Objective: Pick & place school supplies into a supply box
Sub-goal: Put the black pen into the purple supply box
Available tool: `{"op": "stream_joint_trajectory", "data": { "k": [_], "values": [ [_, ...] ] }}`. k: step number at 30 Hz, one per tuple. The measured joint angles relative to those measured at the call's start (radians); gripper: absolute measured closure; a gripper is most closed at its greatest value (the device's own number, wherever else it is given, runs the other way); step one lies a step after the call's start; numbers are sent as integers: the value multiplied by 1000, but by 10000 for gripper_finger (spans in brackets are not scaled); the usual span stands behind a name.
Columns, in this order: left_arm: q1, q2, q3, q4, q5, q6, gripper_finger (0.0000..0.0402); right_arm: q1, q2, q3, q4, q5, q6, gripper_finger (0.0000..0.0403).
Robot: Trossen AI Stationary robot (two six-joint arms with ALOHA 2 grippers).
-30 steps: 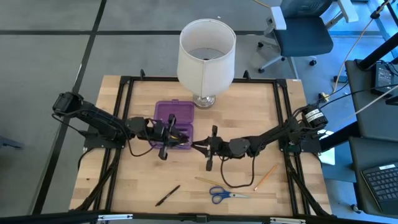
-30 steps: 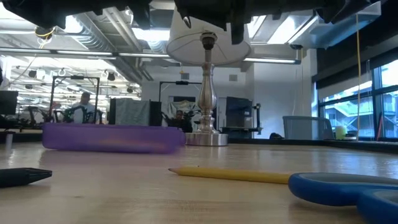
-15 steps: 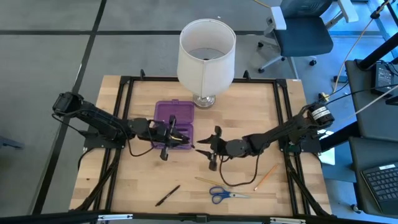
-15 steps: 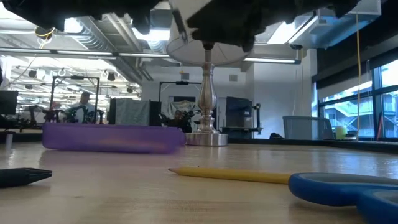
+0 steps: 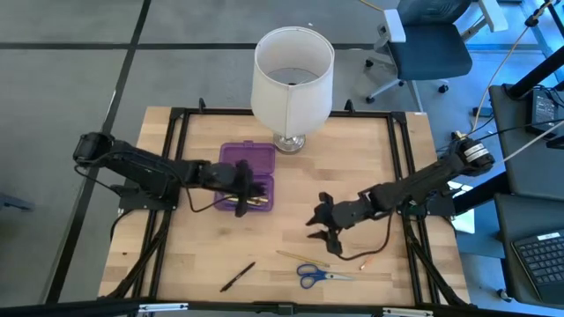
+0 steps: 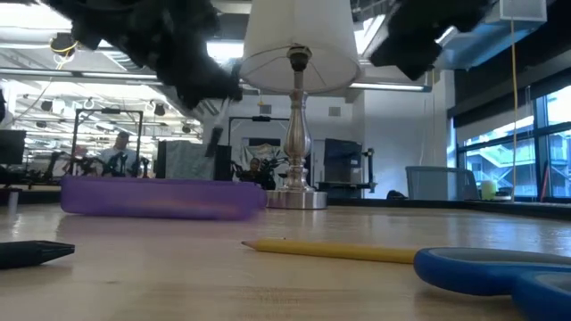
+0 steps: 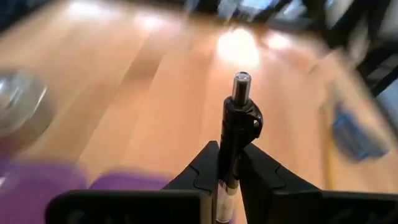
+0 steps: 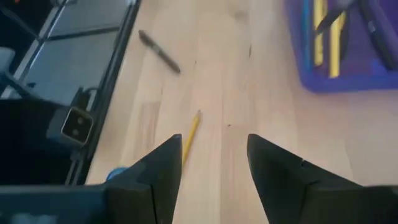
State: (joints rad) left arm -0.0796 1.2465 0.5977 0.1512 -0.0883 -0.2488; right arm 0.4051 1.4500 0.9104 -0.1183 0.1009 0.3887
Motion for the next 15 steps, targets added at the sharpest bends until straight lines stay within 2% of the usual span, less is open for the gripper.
{"op": "stream_joint_trajectory", "data": {
  "k": [5, 8, 11, 15],
  "values": [
    [32, 4, 146, -380, -1, -1, 369, 26, -1, 0, -54, -1, 13, 218],
    [45, 9, 212, -571, 2, -1, 369, 33, -1, 0, -118, -11, 104, 218],
    [53, 20, 237, -662, 2, -3, 369, 33, -1, 0, -180, -71, 189, 218],
    [70, 64, 241, -673, 41, 13, 368, 33, -1, 0, -240, -85, 232, 218]
  ]
}}
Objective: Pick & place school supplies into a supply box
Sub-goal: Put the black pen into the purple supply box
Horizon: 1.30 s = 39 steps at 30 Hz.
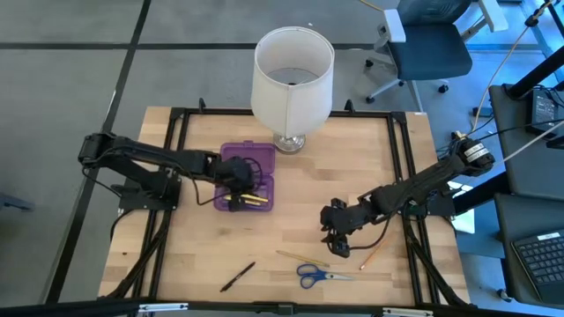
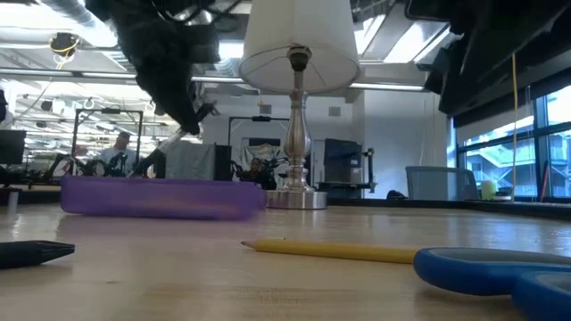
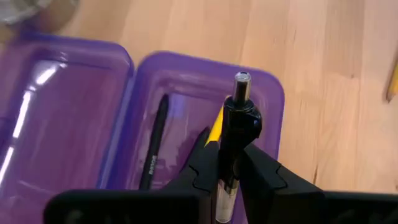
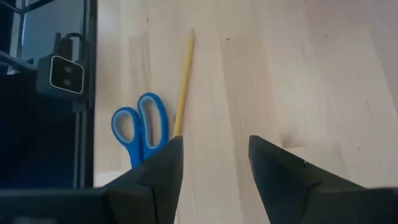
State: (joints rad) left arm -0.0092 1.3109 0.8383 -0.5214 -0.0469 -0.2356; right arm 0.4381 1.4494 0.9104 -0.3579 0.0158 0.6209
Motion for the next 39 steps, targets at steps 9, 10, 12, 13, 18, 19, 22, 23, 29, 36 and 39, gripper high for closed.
{"op": "stream_joint_trajectory", "data": {
  "k": [9, 10, 12, 13, 18, 19, 22, 23, 29, 36, 39],
  "values": [
    [37, 179, 62, -68, 23, 65, 365, 0, 0, 0, -13, 0, 1, 218],
    [39, 197, 78, -84, 26, 78, 365, 0, 0, 0, -15, 0, 3, 218],
    [41, 235, 116, -111, 45, 95, 366, 0, 0, 0, -18, -2, 17, 218],
    [42, 253, 134, -127, 51, 102, 366, 0, 0, 0, -25, -7, 34, 218],
    [44, 316, 202, -211, 66, 109, 358, 6, 0, 0, -98, -116, 107, 218],
    [44, 325, 210, -225, 68, 109, 357, 13, 0, 0, -121, -128, 107, 218],
    [44, 342, 216, -231, 70, 110, 352, 43, 1, 0, -187, -126, 77, 220],
    [44, 346, 216, -234, 69, 110, 351, 55, 2, 0, -201, -117, 64, 223],
    [44, 350, 216, -240, 71, 97, 348, 105, 3, -1, -264, -45, 55, 239],
    [44, 350, 216, -242, 130, 131, 343, 123, 3, -1, -261, -45, 81, 242],
    [44, 350, 216, -239, 128, 126, 337, 123, 3, -1, -261, -43, 87, 241]
  ]
}}
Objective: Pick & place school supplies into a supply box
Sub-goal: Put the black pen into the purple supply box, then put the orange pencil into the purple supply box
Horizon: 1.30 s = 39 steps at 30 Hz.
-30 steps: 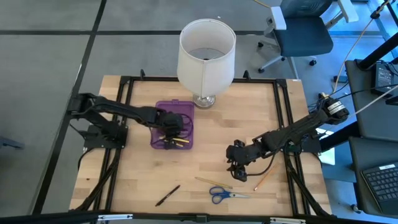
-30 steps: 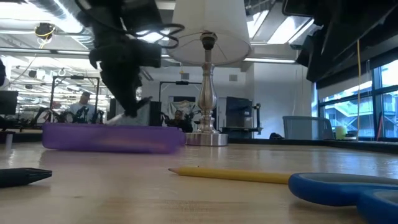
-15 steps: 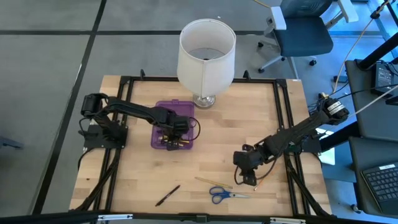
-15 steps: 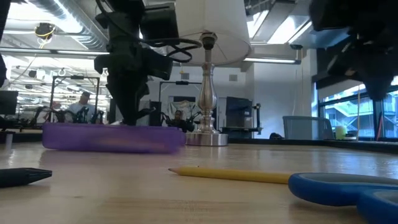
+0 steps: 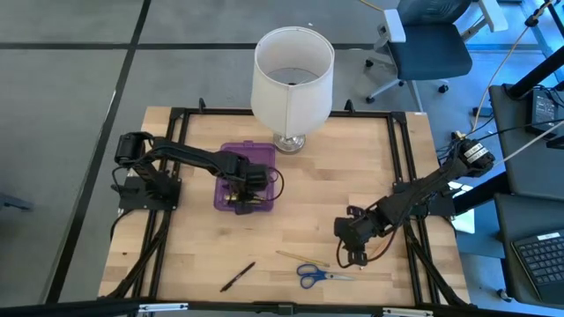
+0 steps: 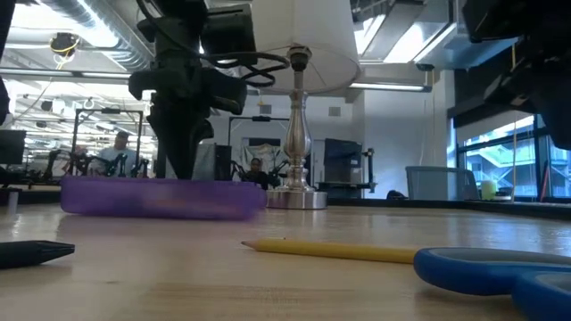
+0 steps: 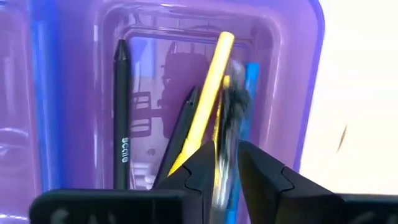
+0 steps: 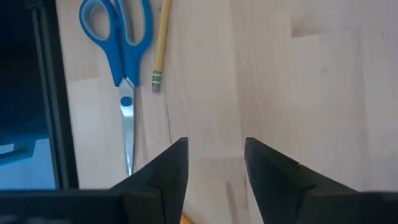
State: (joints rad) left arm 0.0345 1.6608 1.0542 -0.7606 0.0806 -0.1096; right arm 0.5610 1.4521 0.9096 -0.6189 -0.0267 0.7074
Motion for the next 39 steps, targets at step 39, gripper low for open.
{"op": "stream_joint_trajectory", "data": {
  "k": [39],
  "values": [
    [1, -36, 56, 8, -99, 27, 345, 322, 193, 2, -4, 79, -165, 241]
  ]
}}
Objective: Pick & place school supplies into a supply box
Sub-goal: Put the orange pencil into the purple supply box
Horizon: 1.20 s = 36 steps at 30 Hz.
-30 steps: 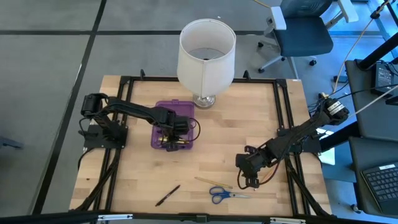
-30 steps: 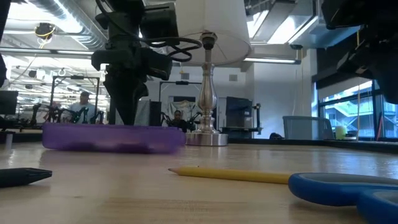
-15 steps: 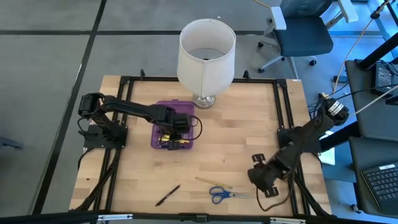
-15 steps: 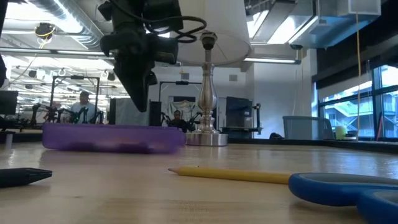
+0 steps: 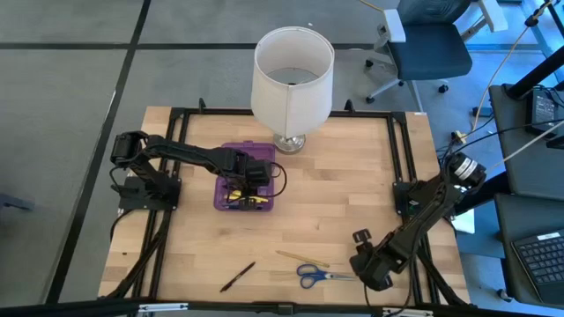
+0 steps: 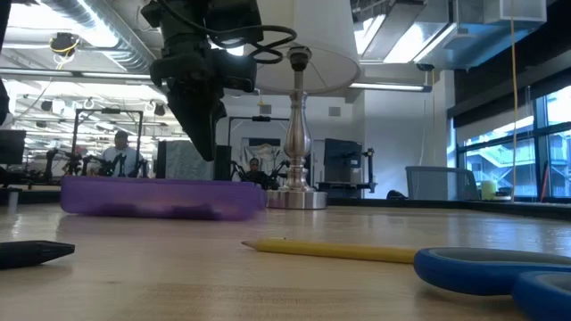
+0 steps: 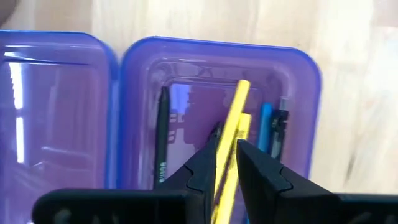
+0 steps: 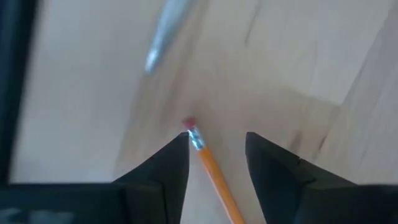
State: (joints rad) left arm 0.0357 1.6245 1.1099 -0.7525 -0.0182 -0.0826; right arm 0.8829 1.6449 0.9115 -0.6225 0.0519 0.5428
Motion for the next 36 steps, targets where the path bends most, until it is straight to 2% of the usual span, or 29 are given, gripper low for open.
{"op": "stream_joint_trajectory", "data": {
  "k": [10, 21, 31, 36],
  "values": [
    [0, 0, 0, 0, -27, 0, 344, 19, 76, 4, -5, 8, -91, 241],
    [0, 0, 0, 1, -37, 0, 344, 23, 78, 1, 0, 38, 53, 241],
    [0, 0, 0, 1, -38, 0, 347, 22, 80, 0, 6, 39, 55, 241],
    [0, 0, 0, 1, -40, 0, 343, 22, 80, 0, 10, 38, -4, 241]
  ]
}}
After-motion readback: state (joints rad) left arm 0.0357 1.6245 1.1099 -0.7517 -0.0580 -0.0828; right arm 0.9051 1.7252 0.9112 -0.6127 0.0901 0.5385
